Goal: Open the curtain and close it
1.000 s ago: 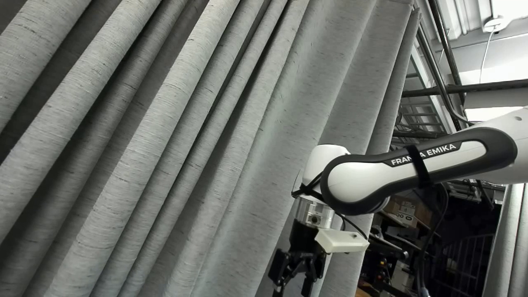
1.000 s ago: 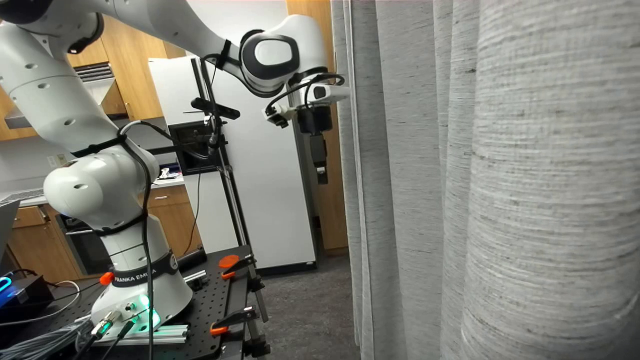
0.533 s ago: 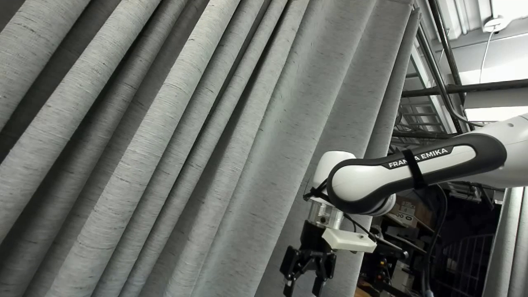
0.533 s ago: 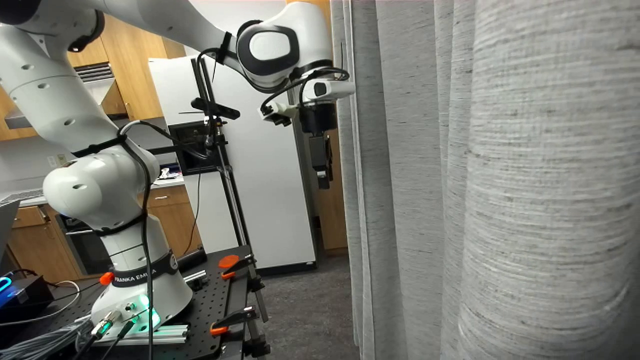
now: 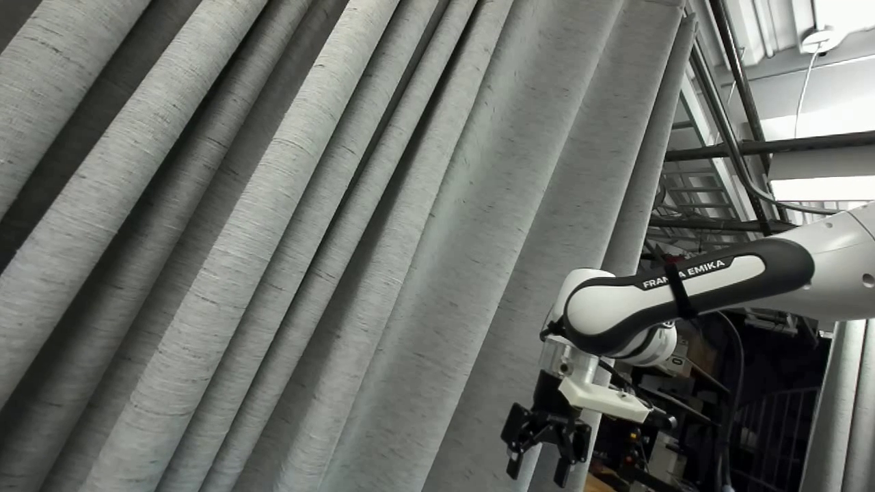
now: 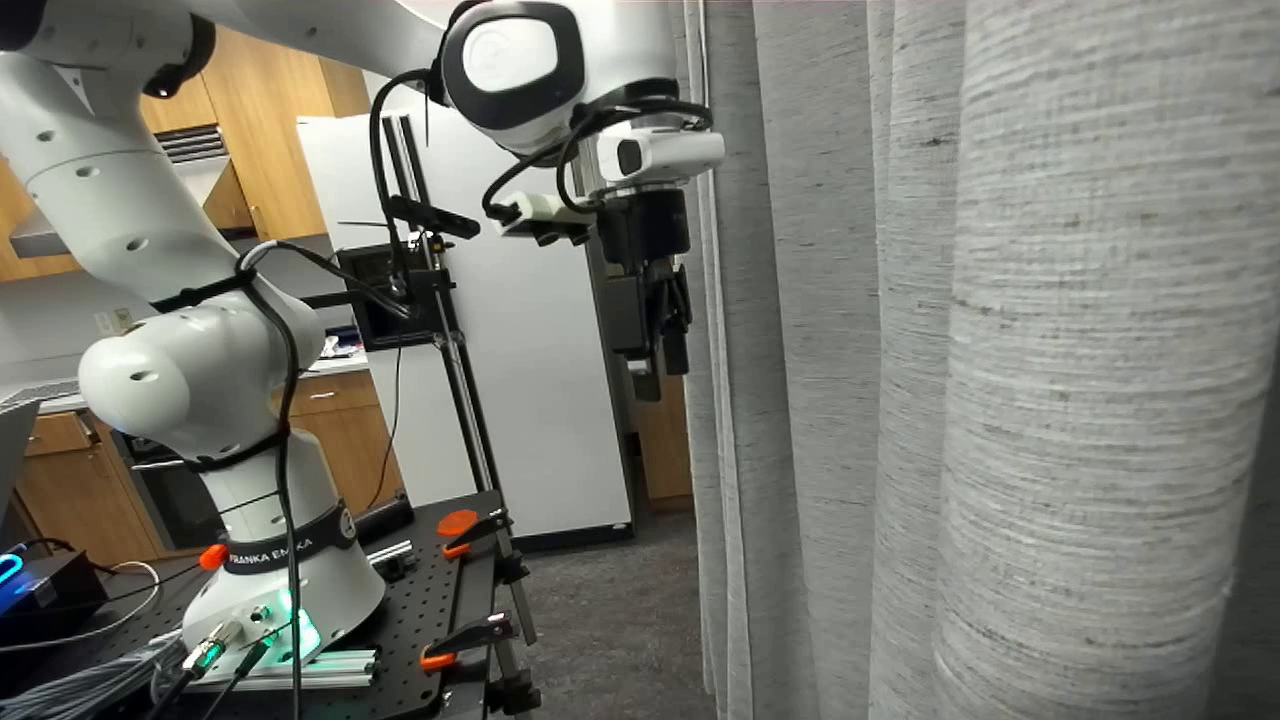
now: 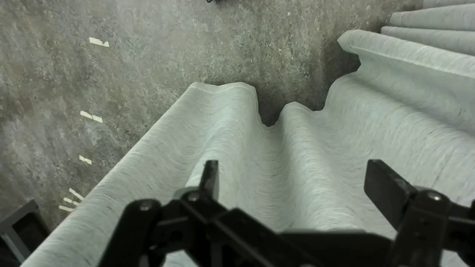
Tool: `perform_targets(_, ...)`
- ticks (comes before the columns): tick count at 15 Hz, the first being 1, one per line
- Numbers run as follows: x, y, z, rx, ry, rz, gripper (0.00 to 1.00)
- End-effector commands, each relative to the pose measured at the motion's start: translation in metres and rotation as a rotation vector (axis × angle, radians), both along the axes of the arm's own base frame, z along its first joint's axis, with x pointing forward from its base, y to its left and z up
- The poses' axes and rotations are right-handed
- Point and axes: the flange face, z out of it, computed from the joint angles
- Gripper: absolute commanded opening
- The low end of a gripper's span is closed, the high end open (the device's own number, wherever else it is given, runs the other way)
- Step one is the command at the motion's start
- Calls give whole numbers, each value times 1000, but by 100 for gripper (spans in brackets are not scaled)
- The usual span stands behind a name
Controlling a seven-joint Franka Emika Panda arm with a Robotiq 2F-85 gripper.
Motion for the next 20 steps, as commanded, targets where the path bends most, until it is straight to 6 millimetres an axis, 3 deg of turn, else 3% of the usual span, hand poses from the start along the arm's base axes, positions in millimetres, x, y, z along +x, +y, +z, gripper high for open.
perform_targets(1,-2,-55,2,15,-32,-107,100)
perform_targets(4,-15,-89,7,49,-66,-187,100)
perform_targets(5,-15,-73,2,23,-30,-159,100)
perform_targets(7,-19,-79,1,27,-29,-171,100)
perform_targets(14,-13,-74,-1,20,-20,-158,100)
perform_targets(17,-10,-88,-9,0,-9,-198,100)
perform_targets(20,-13,-120,-15,-12,5,-278,100)
